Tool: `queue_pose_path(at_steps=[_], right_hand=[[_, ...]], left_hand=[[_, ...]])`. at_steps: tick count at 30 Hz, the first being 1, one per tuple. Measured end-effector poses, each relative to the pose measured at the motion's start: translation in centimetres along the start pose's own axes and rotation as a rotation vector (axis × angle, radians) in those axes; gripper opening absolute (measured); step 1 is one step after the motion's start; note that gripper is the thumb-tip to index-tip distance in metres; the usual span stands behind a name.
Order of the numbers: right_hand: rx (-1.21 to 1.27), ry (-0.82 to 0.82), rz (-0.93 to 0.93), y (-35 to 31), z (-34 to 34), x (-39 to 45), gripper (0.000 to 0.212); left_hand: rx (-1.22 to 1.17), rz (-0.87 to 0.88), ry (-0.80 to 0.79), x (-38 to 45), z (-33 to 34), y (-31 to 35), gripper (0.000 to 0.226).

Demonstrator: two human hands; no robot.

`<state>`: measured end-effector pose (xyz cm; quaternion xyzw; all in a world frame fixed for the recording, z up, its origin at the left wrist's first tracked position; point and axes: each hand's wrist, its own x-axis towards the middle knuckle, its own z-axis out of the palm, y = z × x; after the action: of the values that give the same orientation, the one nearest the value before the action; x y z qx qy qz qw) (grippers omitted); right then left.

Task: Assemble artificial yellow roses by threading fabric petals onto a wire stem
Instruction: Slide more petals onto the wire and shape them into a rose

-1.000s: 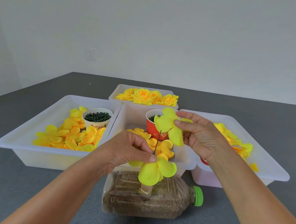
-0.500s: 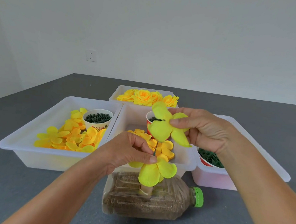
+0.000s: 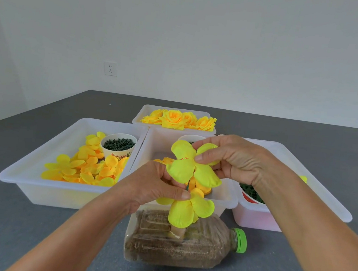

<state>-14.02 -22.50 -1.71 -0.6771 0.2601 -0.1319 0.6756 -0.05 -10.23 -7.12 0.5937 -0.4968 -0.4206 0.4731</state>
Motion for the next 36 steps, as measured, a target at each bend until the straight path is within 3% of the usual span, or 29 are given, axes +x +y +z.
queue_pose_path(at_steps=[5,19,26,36], right_hand=[[0.009,-0.010,0.031,-0.2,0.2,-0.1,0.032],[-0.085,0.001,0.085,-1.4,0.6,-0.2,0.043],[-0.123,-0.015,0.098,-1.3,0.5,-0.2,0.026],[-0.163,0.041,0.109,-0.8,0.6,-0.6,0.025]], left_hand=[[-0.007,0.024,-0.042,-0.2,0.1,0.1,0.012],[0.050,-0.007,0.035,0.3,0.0,-0.3,0.019],[0.019,0.015,-0.017,0.4,-0.2,-0.4,0.015],[0.019,0.006,-0.007,0.3,-0.1,-0.2,0.018]])
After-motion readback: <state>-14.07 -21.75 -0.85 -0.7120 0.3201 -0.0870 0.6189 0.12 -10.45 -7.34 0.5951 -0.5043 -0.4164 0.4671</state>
